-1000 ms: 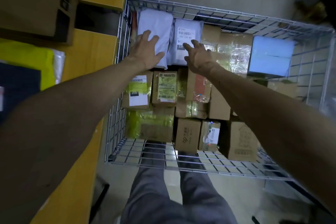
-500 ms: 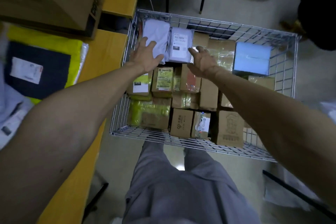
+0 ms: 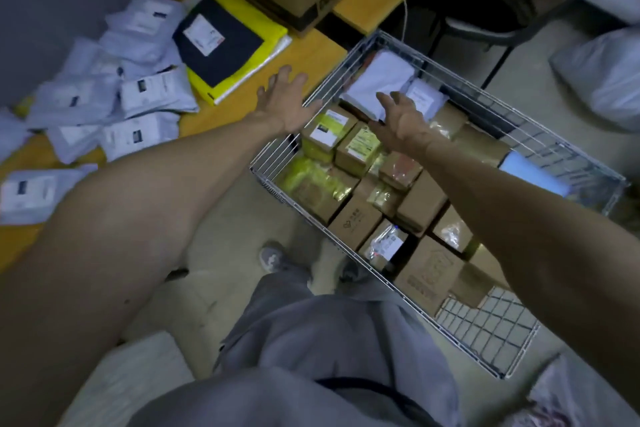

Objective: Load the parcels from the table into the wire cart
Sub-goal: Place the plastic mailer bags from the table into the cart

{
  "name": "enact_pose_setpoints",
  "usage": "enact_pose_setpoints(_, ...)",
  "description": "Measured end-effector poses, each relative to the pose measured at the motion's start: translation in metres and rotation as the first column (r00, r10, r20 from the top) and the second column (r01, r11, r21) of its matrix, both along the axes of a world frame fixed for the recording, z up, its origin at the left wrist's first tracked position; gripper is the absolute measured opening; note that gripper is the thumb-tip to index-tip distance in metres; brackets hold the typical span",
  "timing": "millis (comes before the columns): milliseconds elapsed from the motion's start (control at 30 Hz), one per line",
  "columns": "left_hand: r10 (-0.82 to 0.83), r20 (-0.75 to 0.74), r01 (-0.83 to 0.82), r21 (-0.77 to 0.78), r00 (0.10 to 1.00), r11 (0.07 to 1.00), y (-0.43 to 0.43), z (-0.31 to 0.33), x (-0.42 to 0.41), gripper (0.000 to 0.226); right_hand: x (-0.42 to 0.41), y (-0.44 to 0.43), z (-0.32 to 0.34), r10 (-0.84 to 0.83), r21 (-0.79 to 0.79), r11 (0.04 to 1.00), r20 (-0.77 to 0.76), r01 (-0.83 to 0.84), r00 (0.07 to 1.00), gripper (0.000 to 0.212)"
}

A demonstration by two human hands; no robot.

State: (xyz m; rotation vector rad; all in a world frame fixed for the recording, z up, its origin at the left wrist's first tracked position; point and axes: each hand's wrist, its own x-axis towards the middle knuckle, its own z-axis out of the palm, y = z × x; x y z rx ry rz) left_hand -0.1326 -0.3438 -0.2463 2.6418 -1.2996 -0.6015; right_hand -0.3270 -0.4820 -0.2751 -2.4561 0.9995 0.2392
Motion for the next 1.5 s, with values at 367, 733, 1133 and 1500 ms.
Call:
enact_pose_setpoints(367, 0.333, 0.068, -0.33, -0.056, 0.94, 0.942, 0.182, 0.037, 0.062, 0.066, 0.124, 0.114, 0.048, 0.26, -0.081, 0.963, 0.047, -0.256, 0.964, 0.066)
enact_pose_setpoints(733, 0.517, 0.136, -0.517, -0.035, 0.845, 0.855, 0.38, 0.063, 0.146, 0.069, 0.268, 0.275, 0.074, 0.426, -0.164, 0.899, 0.109, -0.407, 0.898, 0.07)
enact_pose_setpoints(1133, 0.661, 0.27, -0.658, -0.118, 0.7, 0.744, 0.508, 0.111, 0.231, 0.067, 0.384, 0.381, 0.125, 0.612, -0.218, 0.79, 0.232, -0.572, 0.756, 0.066)
enact_pose_setpoints(1500, 0.747, 0.297, -0.756, -0.109, 0.595, 0.646, 0.512, 0.121, 0.342, 0.065, 0.53, 0.381, 0.136, 0.71, -0.254, 0.704, 0.283, -0.663, 0.645, 0.065)
